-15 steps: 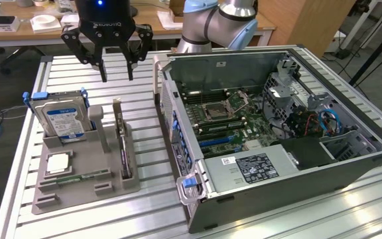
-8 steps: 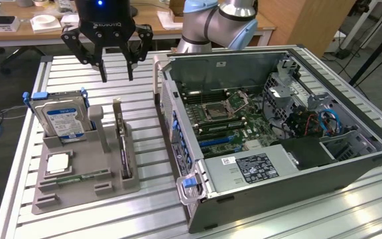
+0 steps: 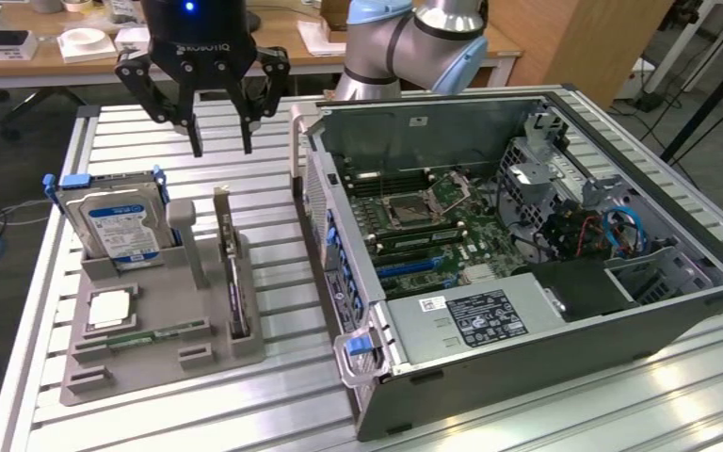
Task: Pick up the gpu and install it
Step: 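Pick up the gpu and move the gpu toward the slot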
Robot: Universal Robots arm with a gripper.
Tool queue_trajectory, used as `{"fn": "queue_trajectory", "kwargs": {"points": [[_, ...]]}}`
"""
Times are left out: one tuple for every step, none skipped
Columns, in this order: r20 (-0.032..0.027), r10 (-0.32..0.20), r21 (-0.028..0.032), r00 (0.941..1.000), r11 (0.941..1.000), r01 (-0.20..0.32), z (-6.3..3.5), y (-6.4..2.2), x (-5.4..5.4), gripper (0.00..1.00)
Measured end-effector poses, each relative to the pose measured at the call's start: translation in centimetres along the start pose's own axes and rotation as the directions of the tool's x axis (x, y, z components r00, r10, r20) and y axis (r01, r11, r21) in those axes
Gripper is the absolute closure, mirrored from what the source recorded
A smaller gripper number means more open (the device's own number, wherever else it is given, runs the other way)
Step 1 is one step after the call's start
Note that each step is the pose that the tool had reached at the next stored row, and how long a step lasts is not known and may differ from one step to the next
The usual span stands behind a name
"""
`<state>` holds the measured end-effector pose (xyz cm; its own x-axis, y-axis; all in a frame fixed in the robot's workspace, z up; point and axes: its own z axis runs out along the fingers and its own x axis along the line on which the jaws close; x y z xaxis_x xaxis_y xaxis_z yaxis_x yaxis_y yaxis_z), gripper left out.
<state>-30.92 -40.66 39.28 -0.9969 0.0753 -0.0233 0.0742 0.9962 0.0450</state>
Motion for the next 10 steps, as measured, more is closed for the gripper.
{"fn": "queue_trajectory", "kwargs": {"points": [[0.0000,0.000,0.0000,1.0000,1.0000,0.000,0.00,-0.03,0.00,0.47],[0.0000,0.000,0.0000,1.0000,1.0000,0.000,0.00,-0.05,-0.01,0.47],[0.0000,0.000,0.0000,1.0000,1.0000,0.000,0.00,-0.08,-0.01,0.47],[0.0000,0.000,0.0000,1.0000,1.0000,0.000,0.00,-0.12,-0.01,0.47],[0.0000,0.000,-0.0001,1.0000,1.0000,0.000,0.00,-0.16,-0.02,0.47],[0.0000,0.000,0.0000,1.0000,1.0000,0.000,-0.01,-0.20,-0.02,0.47],[0.0000,0.000,-0.0001,1.0000,1.0000,0.000,-0.01,-0.23,-0.02,0.47],[0.0000,0.000,0.0000,1.0000,1.0000,0.000,-0.01,-0.27,-0.02,0.47],[0.0000,0.000,0.0000,1.0000,1.0000,0.000,-0.01,-0.30,-0.02,0.47],[-0.0001,0.000,0.0000,1.0000,1.0000,0.000,-0.02,-0.33,-0.03,0.47]]}}
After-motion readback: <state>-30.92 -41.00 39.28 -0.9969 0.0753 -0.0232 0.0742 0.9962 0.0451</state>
